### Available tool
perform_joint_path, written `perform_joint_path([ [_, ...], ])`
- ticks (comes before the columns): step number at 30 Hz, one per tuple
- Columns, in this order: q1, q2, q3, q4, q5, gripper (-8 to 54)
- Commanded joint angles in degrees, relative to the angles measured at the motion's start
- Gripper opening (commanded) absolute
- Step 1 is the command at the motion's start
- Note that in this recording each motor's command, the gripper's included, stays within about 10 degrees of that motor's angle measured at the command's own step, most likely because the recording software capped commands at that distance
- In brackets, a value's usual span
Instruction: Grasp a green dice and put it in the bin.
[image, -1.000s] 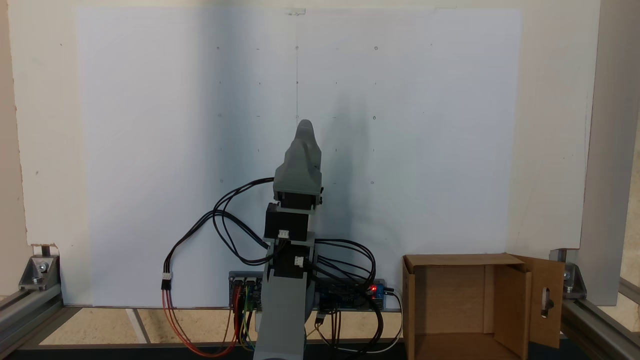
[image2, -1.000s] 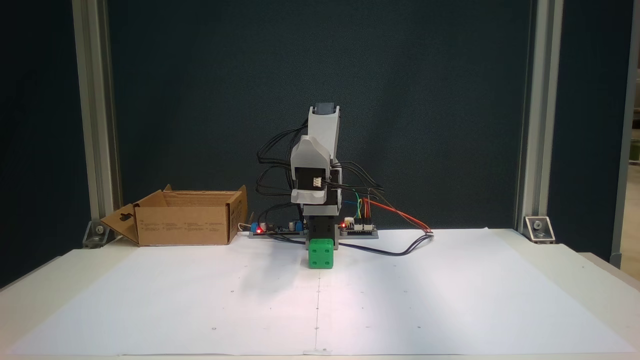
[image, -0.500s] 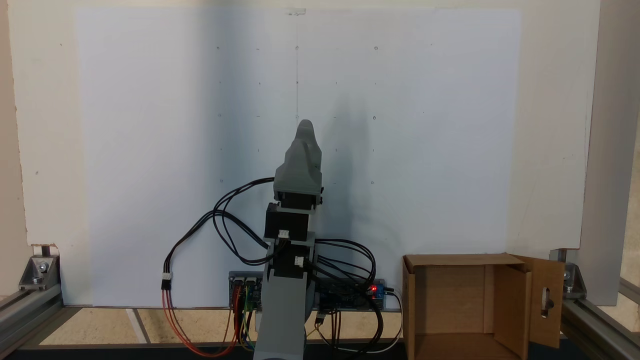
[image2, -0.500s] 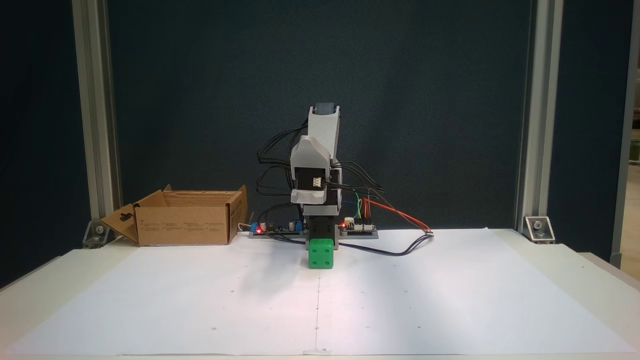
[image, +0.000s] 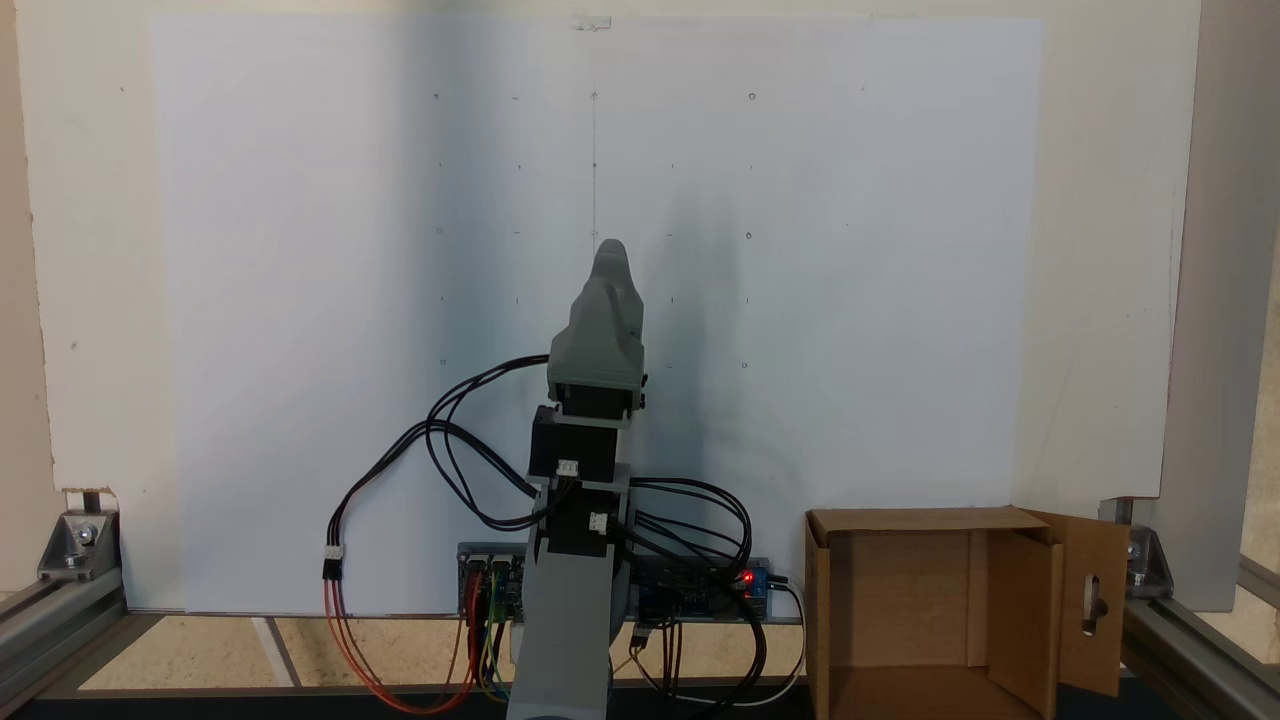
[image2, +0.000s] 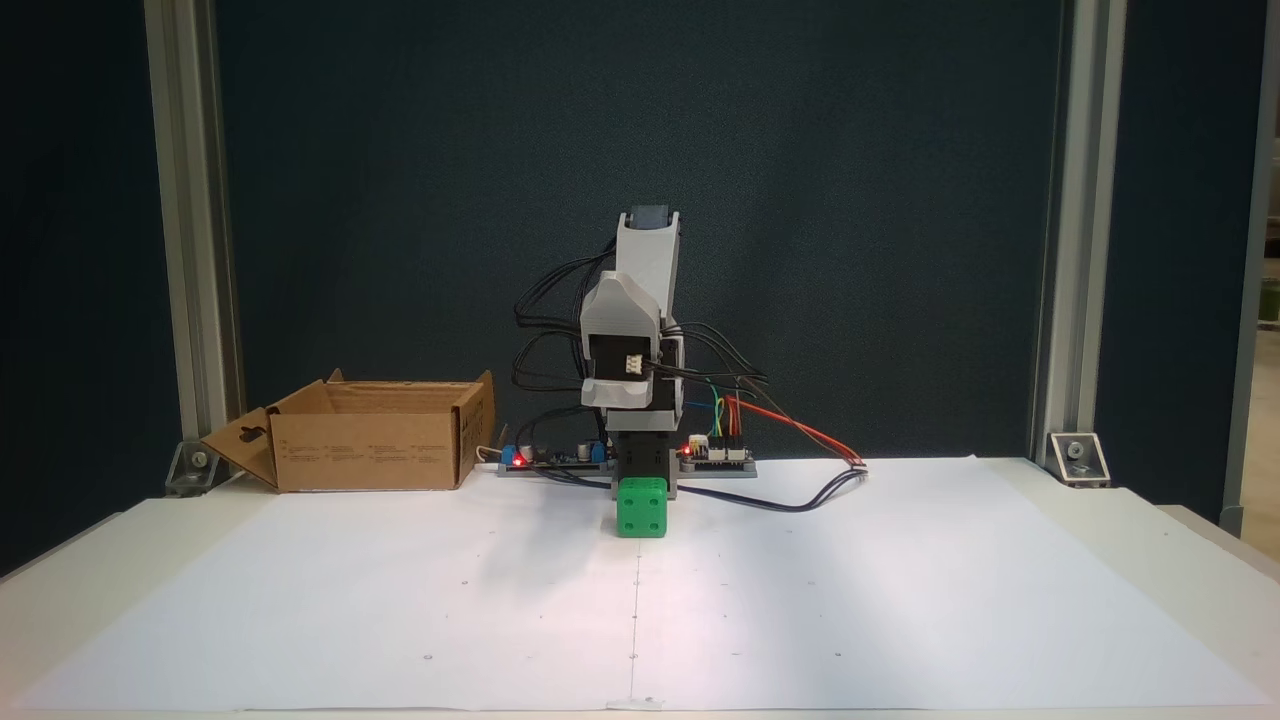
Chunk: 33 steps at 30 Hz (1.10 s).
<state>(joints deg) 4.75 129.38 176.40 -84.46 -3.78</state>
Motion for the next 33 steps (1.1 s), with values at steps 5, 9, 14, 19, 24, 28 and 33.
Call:
perform_joint_path([
  [5, 0.2, 6.2, 2.7, -2.6, -2.5, 44.0],
  [9, -0.1, 6.2, 2.7, -2.6, -2.5, 44.0],
  [14, -0.5, 6.2, 2.7, -2.7, -2.5, 44.2],
  [19, -4.2, 6.3, 2.7, -2.9, -2.6, 43.9],
  [24, -5.5, 6.2, 2.0, -1.8, -2.5, 43.2],
  [28, -6.2, 6.2, -2.3, 8.3, -2.5, 43.3],
  [33, -6.0, 6.3, -11.4, 25.9, -2.3, 43.4],
])
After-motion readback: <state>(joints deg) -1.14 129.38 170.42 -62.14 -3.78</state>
